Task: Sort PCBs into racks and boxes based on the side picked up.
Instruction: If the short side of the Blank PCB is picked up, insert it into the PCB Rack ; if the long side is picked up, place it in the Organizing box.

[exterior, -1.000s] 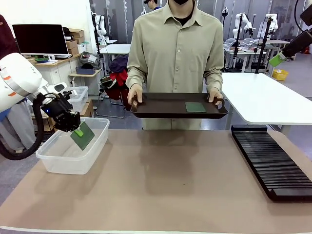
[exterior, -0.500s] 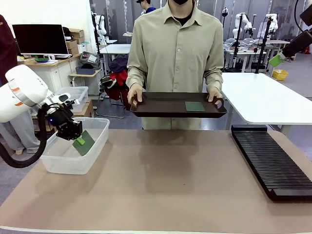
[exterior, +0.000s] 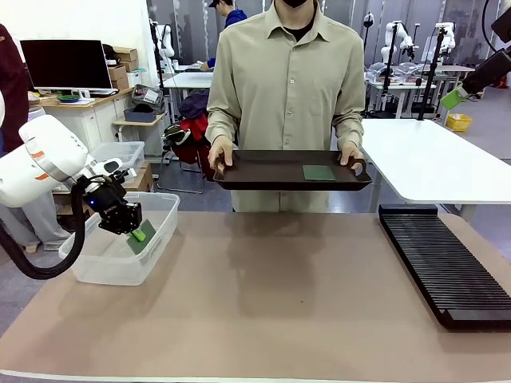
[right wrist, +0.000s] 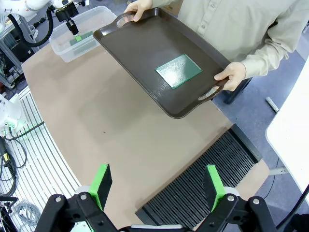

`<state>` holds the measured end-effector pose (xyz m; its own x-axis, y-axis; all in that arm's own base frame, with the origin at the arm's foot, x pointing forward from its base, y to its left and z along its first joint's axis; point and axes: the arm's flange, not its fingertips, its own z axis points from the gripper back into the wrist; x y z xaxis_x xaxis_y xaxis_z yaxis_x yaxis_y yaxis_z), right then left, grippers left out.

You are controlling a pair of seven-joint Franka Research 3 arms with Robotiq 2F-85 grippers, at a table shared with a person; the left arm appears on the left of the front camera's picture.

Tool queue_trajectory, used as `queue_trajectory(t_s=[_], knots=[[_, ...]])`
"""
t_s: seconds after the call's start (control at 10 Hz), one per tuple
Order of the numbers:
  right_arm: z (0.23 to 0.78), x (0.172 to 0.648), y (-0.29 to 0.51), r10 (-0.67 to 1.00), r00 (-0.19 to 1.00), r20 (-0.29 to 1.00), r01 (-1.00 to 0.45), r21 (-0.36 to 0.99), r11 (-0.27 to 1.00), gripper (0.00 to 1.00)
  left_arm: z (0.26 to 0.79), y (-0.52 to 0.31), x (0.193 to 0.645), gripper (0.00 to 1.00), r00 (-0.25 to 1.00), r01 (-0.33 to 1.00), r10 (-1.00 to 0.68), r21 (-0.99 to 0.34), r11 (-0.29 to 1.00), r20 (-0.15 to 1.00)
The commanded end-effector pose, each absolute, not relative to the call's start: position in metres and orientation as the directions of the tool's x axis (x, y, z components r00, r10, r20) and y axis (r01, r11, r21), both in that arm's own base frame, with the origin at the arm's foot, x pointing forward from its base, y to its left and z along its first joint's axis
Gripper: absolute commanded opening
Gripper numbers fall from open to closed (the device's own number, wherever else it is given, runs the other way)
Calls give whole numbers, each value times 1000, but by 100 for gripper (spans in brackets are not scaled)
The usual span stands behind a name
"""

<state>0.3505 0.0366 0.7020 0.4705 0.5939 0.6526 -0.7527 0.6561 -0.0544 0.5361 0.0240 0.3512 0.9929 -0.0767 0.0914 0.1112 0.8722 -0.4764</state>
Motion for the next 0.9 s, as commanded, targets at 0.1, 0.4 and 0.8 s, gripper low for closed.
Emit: queue_trajectory(t_s=[0.1, 0.4, 0.8], knots=[[701, 349, 38, 601, 468, 649, -757, -57, 651, 100, 359, 32, 537, 42, 988, 127, -65, -487, 864, 142], [701, 349, 38, 601, 468, 649, -757, -57, 651, 100, 371, 36, 536, 73, 988, 126, -68, -467, 875, 139], [701, 349, 38, 601, 468, 649, -757, -57, 651, 100, 391, 37, 534, 100, 983, 157, -95, -440, 884, 160]])
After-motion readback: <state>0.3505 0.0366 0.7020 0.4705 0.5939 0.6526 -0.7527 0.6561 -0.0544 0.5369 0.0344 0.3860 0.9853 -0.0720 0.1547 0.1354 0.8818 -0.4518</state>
